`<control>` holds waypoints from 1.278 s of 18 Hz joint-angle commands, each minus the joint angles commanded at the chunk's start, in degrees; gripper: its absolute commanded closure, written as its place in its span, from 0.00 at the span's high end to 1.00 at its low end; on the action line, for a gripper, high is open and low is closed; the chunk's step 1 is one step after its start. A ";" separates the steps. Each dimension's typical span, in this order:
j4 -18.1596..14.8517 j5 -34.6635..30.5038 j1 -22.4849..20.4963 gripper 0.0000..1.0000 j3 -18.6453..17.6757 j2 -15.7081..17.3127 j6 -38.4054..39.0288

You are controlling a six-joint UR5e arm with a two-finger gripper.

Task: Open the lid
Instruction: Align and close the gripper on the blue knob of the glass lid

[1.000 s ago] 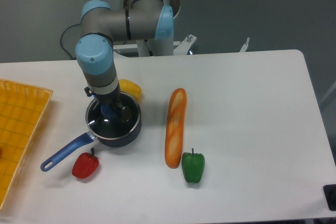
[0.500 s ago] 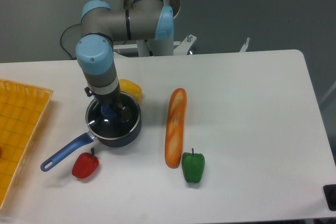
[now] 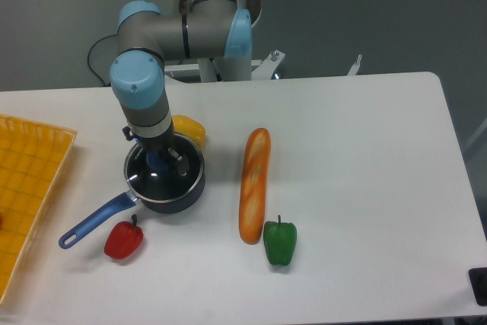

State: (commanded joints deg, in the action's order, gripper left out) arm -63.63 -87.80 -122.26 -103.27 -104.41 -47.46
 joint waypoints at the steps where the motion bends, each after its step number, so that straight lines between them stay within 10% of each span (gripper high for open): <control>1: 0.00 0.00 0.00 0.73 0.00 0.00 0.00; 23: -0.79 0.53 -0.35 0.68 1.14 0.17 -0.35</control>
State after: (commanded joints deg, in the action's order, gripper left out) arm -64.42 -87.28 -122.61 -102.13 -104.24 -47.81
